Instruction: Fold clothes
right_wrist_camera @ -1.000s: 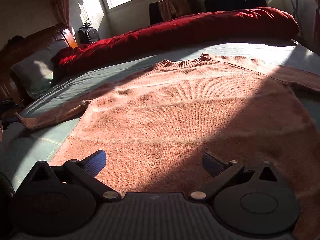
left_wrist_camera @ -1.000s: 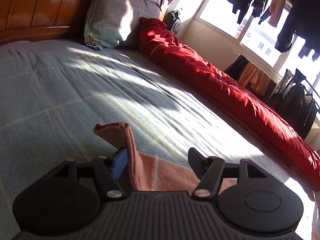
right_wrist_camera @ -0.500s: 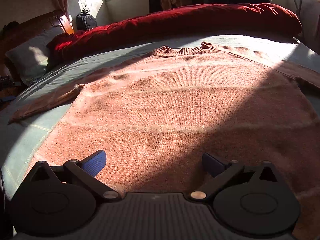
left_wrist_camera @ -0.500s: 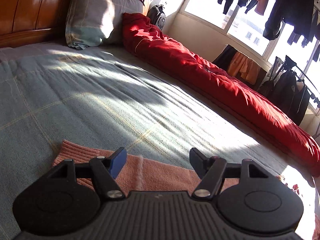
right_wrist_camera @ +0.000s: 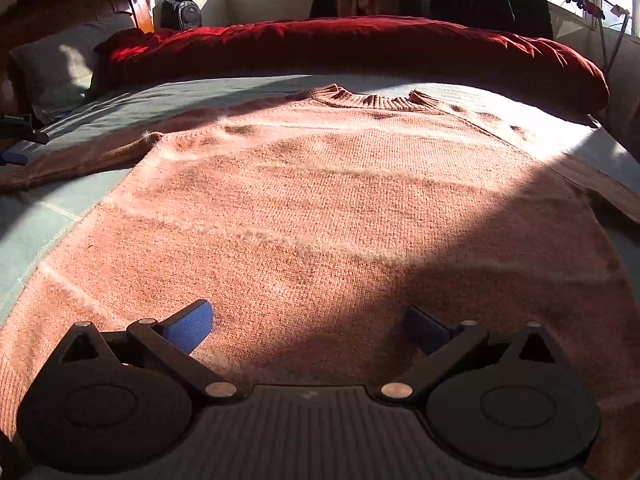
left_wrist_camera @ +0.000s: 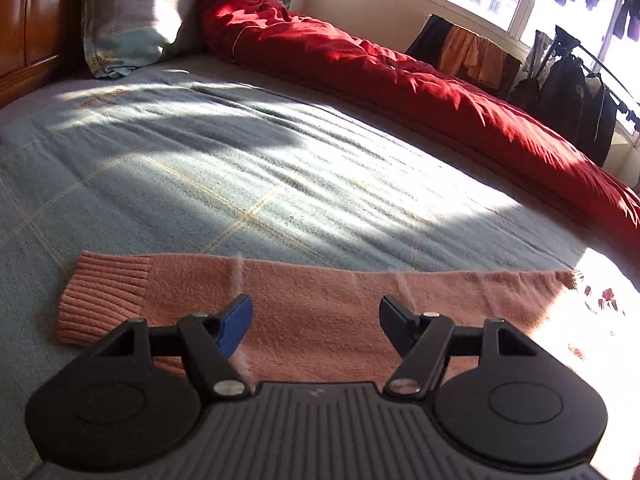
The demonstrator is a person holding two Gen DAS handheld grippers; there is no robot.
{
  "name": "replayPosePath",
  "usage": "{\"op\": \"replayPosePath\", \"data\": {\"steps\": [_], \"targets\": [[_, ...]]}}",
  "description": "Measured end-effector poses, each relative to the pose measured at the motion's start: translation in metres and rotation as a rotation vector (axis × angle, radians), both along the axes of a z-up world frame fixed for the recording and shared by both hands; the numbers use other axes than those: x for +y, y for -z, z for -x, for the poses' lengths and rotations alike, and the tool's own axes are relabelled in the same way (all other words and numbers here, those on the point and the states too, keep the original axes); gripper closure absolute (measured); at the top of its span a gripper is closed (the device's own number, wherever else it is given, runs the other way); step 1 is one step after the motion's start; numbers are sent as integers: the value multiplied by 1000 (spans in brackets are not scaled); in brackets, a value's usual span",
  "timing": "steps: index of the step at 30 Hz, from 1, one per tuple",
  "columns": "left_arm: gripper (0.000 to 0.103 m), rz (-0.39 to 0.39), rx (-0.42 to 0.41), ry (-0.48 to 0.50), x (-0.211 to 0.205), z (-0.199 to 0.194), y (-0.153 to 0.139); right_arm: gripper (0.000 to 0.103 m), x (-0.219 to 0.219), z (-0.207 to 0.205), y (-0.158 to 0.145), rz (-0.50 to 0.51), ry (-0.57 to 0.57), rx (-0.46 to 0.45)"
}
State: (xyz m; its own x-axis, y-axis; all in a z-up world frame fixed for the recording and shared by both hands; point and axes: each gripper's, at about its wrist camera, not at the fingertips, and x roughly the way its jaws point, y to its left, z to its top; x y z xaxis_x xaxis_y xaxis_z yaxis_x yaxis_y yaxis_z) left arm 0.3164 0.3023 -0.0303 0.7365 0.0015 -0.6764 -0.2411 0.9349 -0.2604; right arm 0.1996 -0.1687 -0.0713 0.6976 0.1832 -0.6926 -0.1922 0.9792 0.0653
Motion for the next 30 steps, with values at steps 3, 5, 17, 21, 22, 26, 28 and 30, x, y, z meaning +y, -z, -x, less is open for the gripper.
{"op": "replayPosePath", "data": {"steps": [3,5,17,21,22,26,28,30], "targets": [[31,-25,-6,208,-64,-27,-8,0,-4,0,-7,-33,-14,3],[30,-19,-9,309,-104,-45,-5,0,-6,0,-10,-41,-11,0],[30,224,28,376,-139,-63,44,0,-39,4,-7,-88,22,13],[32,126,35,379,-153,-52,19,0,-46,3,-6,-120,32,-1],[32,132,24,416,-161,-50,12,0,-46,3,-5,-124,33,-1],[27,207,-5,592,-209,-47,5,0,-46,4,-5,-123,31,2],[27,255,40,625,-225,-50,18,0,-46,6,-5,-124,28,6],[27,278,86,635,-237,-51,33,0,-49,8,-6,-130,28,10]]}}
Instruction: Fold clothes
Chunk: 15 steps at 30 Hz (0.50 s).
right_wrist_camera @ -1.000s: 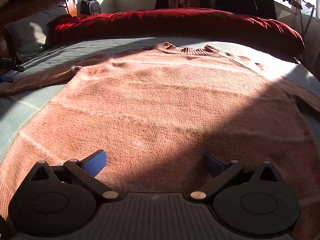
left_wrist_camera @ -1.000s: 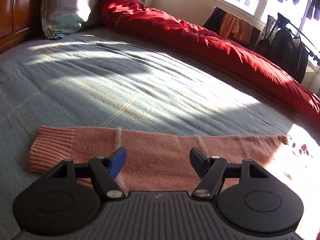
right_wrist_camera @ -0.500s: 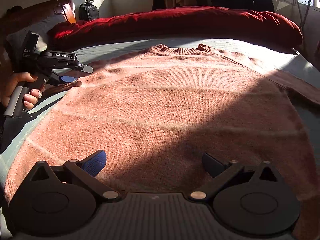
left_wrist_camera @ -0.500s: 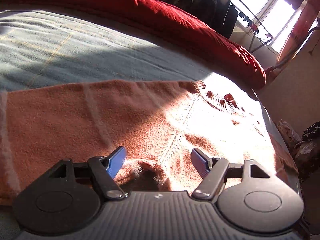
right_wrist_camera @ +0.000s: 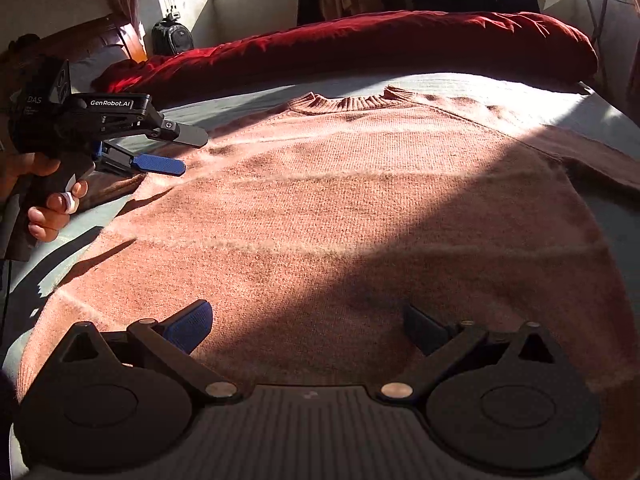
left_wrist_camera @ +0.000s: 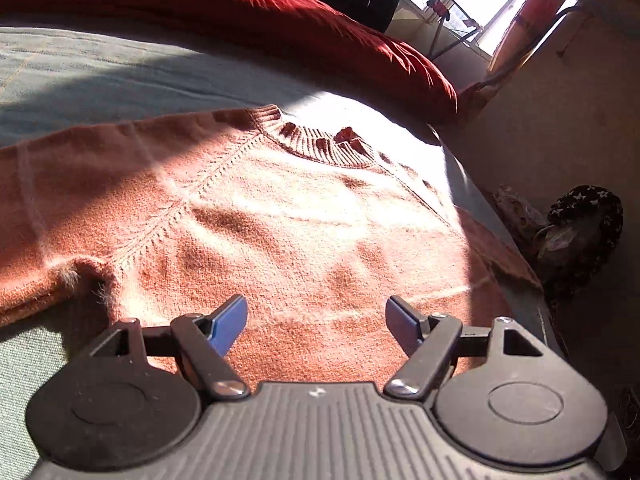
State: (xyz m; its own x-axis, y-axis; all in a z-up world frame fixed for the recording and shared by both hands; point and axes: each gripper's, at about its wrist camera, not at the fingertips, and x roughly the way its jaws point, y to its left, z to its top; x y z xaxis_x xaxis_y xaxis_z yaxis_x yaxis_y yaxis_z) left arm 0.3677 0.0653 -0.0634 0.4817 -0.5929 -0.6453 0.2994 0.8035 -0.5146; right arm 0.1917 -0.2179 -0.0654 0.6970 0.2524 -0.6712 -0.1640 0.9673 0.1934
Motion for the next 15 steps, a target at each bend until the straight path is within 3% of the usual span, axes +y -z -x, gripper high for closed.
{"op": "replayPosePath", "data": {"steps": [3,8,12,15], "targets": [[26,-14,-26,-9,1,14,12,0,-4,4,0,-4,2,3],[26,-48,-9,-50,24,50,8,0,-10,12,-2,-14,11,0],[26,-127,-17,-73,27,80,-6,0,-12,19,-4,-15,18,-4],[26,-183,-81,-46,10,100,-24,0,-18,25,-15,8,38,-38]]}}
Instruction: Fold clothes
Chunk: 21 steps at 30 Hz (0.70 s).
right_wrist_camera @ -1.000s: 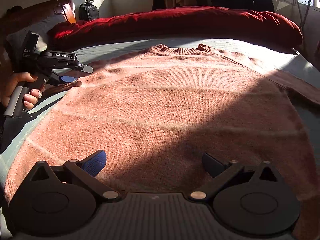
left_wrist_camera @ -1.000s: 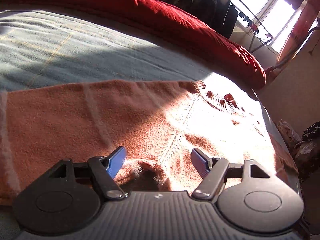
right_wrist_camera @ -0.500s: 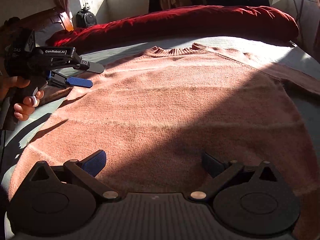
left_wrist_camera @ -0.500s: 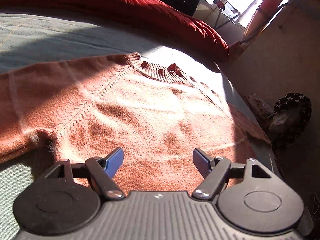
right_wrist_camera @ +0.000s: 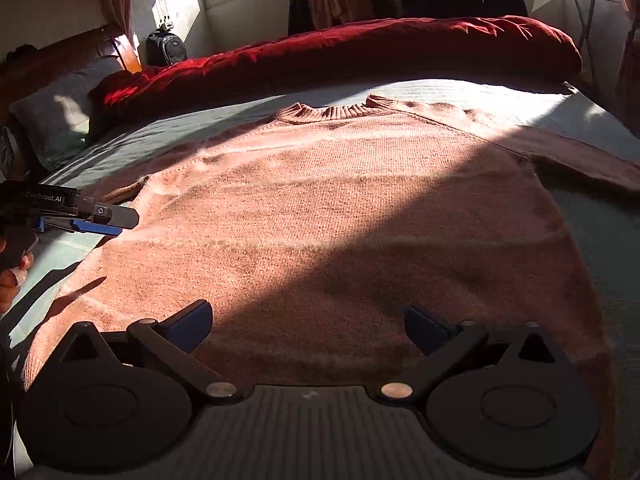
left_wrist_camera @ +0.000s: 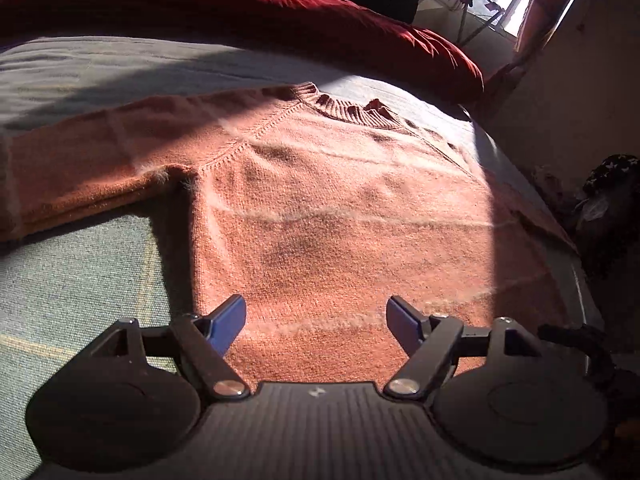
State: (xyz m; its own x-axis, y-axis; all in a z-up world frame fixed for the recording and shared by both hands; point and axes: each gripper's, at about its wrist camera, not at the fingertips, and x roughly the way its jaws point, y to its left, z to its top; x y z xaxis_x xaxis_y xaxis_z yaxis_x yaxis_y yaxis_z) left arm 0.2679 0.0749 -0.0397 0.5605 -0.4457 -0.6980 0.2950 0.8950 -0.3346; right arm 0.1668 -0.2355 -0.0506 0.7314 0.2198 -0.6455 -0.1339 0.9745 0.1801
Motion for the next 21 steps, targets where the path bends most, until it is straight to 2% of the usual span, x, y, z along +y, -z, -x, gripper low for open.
{"op": "replayPosePath", "data": {"steps": [4,7,9,11,14,18,21], "targets": [[25,-94,-130,85,-40,24,-20,0,-11,5,-15,72,46,-76],[21,-135,-204,129,-72,37,-25,0,-18,-4,-11,162,89,-93],[21,-133,-182,120,-86,41,-17,0,-21,-14,1,204,97,-63],[21,-125,-147,98,-95,44,-6,0,-25,-23,21,210,107,8],[21,-122,-82,57,-103,50,17,0,-31,-15,37,174,106,-22],[20,-130,-138,10,-101,79,29,0,-34,-5,38,150,110,-33],[16,-130,-142,1,-98,95,27,0,-33,2,40,158,96,-53]]}}
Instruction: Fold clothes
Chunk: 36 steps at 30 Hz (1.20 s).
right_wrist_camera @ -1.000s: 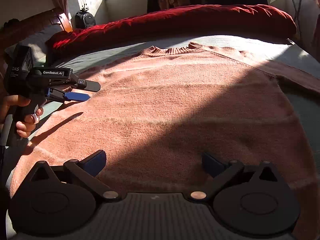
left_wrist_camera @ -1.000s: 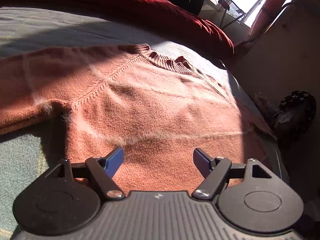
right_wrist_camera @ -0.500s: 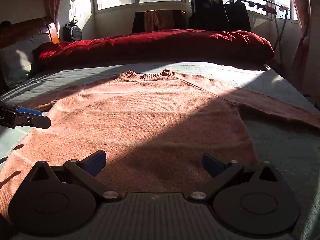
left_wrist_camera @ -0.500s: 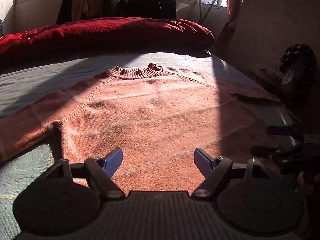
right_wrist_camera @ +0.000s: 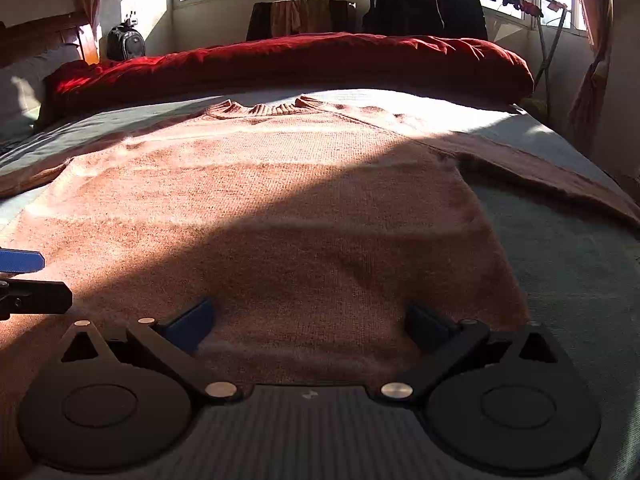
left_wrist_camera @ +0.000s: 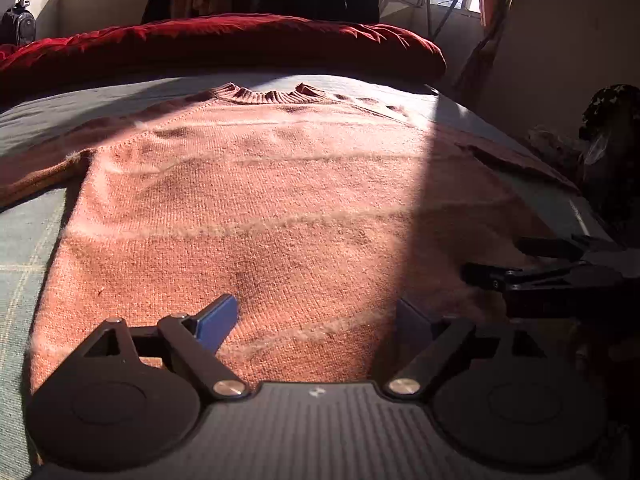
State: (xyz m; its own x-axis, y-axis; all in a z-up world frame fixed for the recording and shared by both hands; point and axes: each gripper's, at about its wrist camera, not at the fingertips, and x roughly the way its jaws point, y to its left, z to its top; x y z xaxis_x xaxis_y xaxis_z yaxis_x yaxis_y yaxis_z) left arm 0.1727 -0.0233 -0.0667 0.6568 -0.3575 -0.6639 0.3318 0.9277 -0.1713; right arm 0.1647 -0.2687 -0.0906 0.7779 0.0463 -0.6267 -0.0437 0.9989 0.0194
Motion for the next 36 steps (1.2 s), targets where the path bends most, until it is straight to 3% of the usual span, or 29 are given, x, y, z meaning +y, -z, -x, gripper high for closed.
{"op": "replayPosePath", "data": {"steps": [3,8,15,18,20,24,28,31,36], "targets": [[16,-2,14,2,5,9,-3,0,1,8,0,-7,-2,-27],[16,66,107,0,20,-16,-20,0,3,16,-4,7,-9,-38],[16,138,37,-152,80,-115,-75,0,-3,14,-28,-120,-40,-55],[16,181,76,-196,104,-174,-82,0,0,4,-31,-145,-54,-66],[16,204,114,-208,115,-208,-78,0,3,-6,-32,-158,-69,-64],[16,217,215,-283,128,-271,-43,0,11,-27,-26,-161,-94,-49],[16,233,259,-340,137,-300,-9,0,15,-43,-19,-156,-100,-34],[16,265,236,-365,145,-313,3,0,18,-49,-14,-142,-116,-37],[16,231,199,-395,150,-341,10,0,22,-52,-5,-98,-137,-50]]}}
